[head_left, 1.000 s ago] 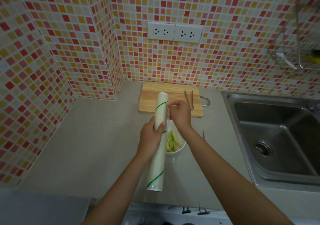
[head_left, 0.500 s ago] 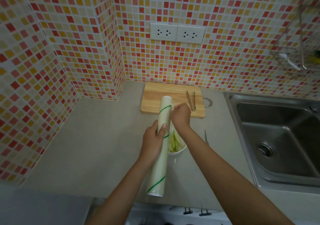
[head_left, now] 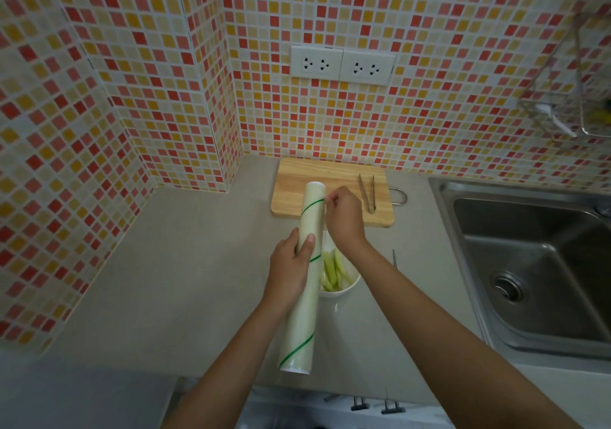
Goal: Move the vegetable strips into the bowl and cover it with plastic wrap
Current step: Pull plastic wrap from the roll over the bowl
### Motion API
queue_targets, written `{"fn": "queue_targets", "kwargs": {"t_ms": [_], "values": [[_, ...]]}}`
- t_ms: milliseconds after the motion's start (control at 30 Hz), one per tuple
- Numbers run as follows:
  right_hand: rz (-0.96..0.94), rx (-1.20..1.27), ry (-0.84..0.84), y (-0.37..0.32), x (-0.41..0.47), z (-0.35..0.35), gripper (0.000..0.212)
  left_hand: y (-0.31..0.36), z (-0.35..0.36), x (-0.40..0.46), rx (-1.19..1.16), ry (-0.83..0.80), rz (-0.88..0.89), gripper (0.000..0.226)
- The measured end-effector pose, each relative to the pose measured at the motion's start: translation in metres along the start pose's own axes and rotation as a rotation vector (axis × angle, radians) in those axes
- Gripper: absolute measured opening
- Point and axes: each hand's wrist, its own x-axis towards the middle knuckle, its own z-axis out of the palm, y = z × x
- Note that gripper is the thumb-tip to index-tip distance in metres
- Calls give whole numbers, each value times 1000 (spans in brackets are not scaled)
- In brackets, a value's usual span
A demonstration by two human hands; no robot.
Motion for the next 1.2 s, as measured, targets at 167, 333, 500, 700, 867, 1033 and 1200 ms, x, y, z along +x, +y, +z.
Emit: {"fn": "queue_targets", "kwargs": {"t_ms": [167, 333, 500, 700, 867, 1033, 1200], "values": [[56, -65, 84, 0, -2, 6, 14, 1, 0, -2, 2, -3, 28, 28], [-260, -488, -12, 6, -7, 1, 21, -4, -3, -3, 58, -14, 14, 29], [-257, -578, -11, 4, -3, -1, 17, -7, -4, -5, 124, -29, 27, 29], [173, 129, 71, 0, 1, 1, 18, -6, -3, -7, 108, -19, 40, 28], [178, 229, 38, 8, -2, 0, 16, -7, -7, -6, 154, -29, 43, 30], [8, 183, -18, 11, -8, -6, 18, -9, -8, -5, 183, -27, 35, 30], [-214, -390, -30, 9, -5, -10, 21, -12, -7, -7, 211, -37, 37, 32]]}}
